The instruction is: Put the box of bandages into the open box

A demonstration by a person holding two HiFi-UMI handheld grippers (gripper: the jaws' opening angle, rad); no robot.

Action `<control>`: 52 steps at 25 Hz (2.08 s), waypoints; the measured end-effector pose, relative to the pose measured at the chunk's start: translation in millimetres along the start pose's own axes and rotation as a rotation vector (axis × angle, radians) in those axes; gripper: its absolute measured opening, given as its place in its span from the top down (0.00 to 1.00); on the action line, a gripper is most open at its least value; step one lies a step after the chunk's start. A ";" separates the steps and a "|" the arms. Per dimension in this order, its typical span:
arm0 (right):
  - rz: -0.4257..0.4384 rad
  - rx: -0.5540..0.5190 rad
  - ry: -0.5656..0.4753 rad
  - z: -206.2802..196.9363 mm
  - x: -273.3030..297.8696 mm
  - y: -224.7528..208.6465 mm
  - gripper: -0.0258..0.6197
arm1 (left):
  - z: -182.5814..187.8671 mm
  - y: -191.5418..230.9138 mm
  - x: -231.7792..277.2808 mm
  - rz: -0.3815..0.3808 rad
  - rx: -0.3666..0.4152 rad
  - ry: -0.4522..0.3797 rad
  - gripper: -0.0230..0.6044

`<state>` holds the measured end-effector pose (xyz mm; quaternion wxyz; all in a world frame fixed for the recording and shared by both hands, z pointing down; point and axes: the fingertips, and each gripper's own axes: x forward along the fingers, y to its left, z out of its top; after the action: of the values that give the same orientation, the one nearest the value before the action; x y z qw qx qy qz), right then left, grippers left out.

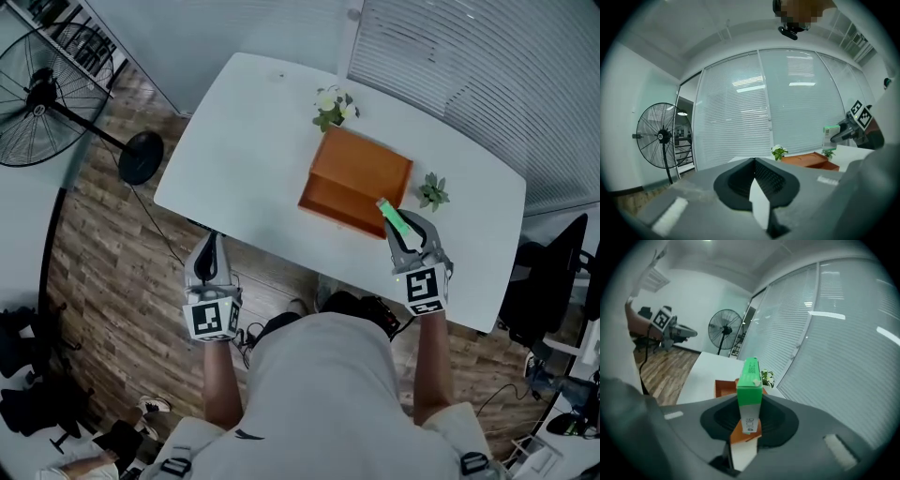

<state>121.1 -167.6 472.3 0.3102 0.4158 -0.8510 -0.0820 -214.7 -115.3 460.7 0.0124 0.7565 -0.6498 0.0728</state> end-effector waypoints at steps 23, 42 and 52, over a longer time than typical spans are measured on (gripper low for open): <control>0.150 -0.343 0.212 -18.1 43.2 25.1 0.75 | -0.6 6.5 -9.7 0.042 -0.003 0.003 0.95; 0.125 -0.015 0.075 3.6 31.1 16.2 0.76 | 0.6 7.9 -16.7 0.035 -0.003 -0.009 0.95; -0.071 0.448 -0.381 27.3 -32.8 -17.4 0.86 | 5.4 4.0 -24.7 0.027 0.000 -0.025 0.95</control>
<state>131.5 -157.1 428.6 0.0425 0.4805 -0.8757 0.0205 -221.7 -92.3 451.9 0.0031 0.7486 -0.6600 0.0635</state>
